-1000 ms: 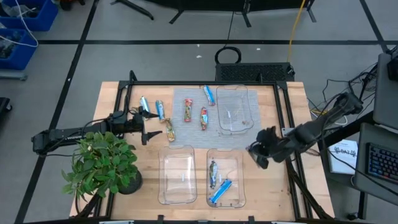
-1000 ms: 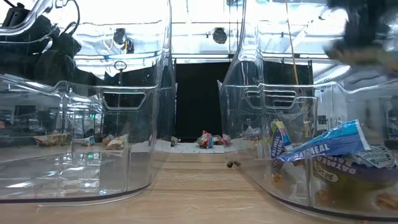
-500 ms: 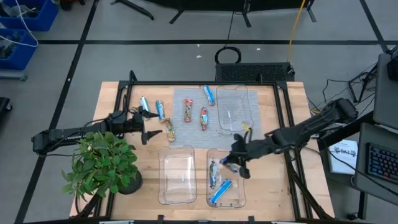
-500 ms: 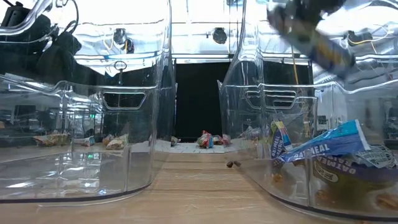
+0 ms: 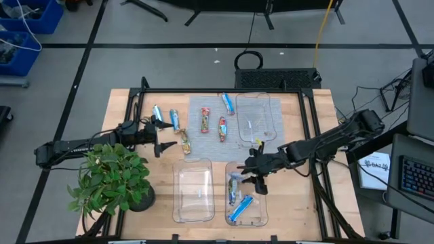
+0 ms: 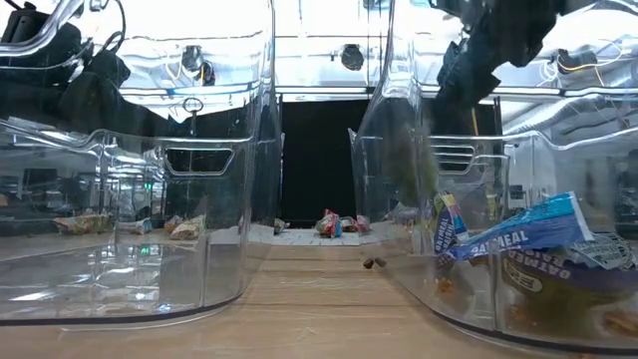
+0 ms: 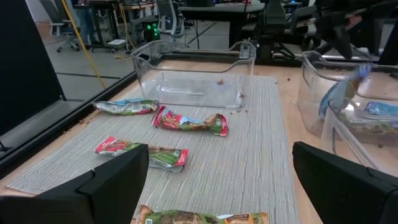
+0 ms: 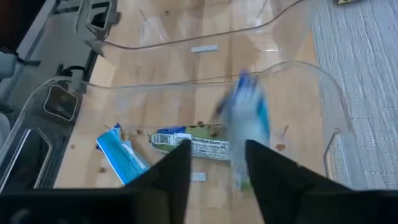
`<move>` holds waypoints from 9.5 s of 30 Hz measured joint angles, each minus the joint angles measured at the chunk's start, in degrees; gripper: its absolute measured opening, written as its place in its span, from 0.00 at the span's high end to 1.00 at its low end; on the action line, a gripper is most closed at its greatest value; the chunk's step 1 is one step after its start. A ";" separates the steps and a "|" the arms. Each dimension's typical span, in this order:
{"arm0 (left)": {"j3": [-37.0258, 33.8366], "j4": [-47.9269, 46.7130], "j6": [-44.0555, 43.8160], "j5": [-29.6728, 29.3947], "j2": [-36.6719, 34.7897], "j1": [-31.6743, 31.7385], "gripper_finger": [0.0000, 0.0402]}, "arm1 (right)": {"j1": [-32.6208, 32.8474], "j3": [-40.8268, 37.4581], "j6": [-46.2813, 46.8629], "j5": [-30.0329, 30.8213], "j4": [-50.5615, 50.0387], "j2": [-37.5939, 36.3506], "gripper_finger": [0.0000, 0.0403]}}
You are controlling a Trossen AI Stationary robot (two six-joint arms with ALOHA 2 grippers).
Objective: Pick and place Granola Bars by type
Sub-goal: Put the bottom left red granola bar into the top transparent bin, then put the bottom red granola bar into the top transparent bin
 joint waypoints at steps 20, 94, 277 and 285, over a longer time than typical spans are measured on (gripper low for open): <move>0.01 0.00 -0.20 0.00 0.01 0.01 0.01 | -0.13 -26.84 -6.03 19.15 2.98 -41.31 0.55; 77.84 -52.05 -34.84 -11.86 88.36 5.66 0.01 | -25.22 -47.06 -24.81 3.18 17.72 -70.87 0.69; 100.86 -26.32 -24.46 6.67 99.62 2.11 1.00 | -25.22 -47.11 -24.80 3.18 17.60 -70.50 0.69; 100.86 -21.23 -27.21 8.09 103.68 2.62 0.97 | -25.20 -47.10 -24.81 3.18 17.56 -70.50 0.70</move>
